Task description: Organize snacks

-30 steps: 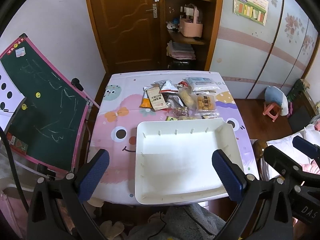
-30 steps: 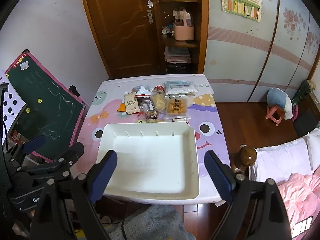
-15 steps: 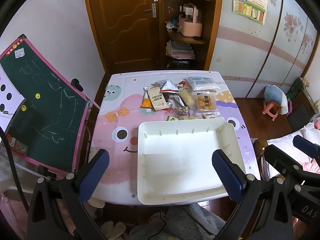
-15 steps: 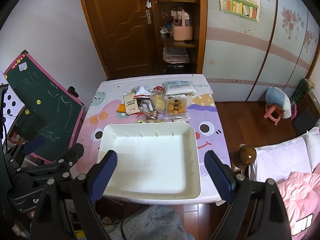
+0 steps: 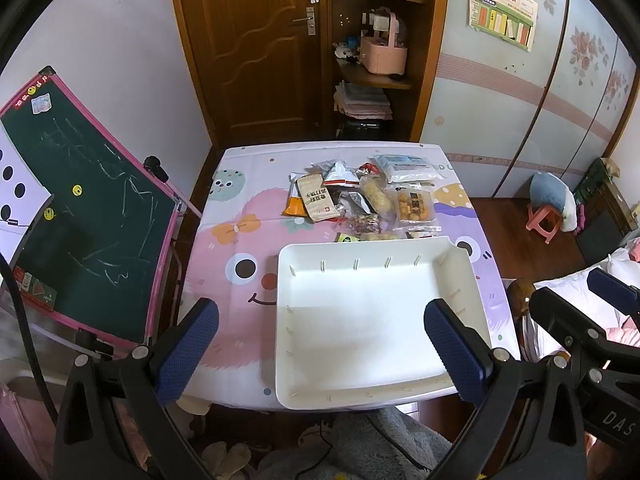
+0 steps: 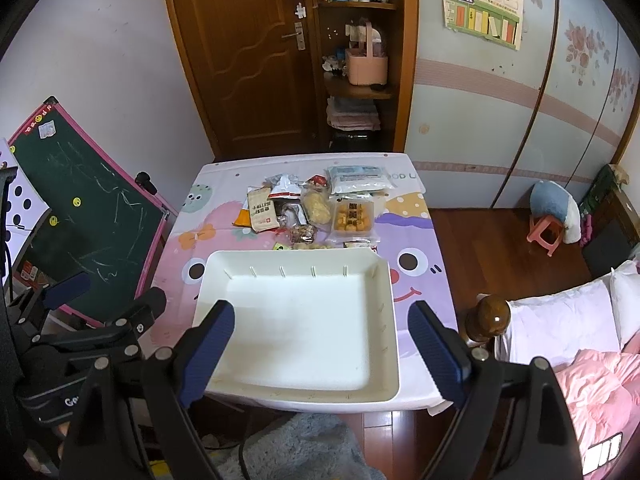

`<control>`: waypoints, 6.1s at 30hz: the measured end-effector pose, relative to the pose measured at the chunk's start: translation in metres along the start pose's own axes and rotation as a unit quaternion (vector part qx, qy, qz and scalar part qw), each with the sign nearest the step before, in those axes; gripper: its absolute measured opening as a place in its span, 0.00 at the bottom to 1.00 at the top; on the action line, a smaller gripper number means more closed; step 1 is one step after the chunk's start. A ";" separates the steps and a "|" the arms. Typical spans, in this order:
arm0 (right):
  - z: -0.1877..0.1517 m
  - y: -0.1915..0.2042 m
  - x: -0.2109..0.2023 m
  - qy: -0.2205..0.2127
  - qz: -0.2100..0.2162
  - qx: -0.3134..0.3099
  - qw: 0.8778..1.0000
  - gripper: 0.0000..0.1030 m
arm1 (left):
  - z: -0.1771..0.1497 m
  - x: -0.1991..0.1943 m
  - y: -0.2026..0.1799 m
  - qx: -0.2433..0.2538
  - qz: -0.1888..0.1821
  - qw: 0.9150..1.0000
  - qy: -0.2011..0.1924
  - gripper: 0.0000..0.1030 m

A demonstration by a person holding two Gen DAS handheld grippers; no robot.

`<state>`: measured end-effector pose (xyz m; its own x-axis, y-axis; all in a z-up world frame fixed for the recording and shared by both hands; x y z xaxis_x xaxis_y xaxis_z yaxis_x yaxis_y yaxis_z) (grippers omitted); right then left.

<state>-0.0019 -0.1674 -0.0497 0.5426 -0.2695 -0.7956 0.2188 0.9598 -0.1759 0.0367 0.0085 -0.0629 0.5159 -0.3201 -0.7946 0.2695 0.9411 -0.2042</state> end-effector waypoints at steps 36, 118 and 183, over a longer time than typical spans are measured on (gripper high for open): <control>0.004 -0.013 -0.003 -0.014 0.006 -0.006 1.000 0.86 | -0.003 -0.007 -0.010 -0.006 0.009 1.000 -0.013 0.99; 0.054 0.040 0.405 0.278 0.011 0.023 0.960 0.59 | 0.127 0.398 0.139 -0.106 -0.020 0.982 0.157 0.51; -0.041 0.006 0.074 0.036 0.023 -0.071 0.997 0.80 | -0.022 0.073 -0.005 0.029 -0.054 0.998 0.025 0.90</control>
<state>0.0064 -0.1782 -0.1333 0.4892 -0.2242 -0.8429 0.0763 0.9737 -0.2147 0.0552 -0.0176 -0.1322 0.4410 -0.4128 -0.7970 0.3686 0.8929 -0.2585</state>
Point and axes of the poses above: each gripper's, at about its wrist camera, not at the fingertips, and x roughly the way its jaws point, y to its left, z to its top, the point moved 10 cm from there along x, roughly the way its jaws point, and after that the axes turned 15 degrees about -z, right-handed, at the moved point
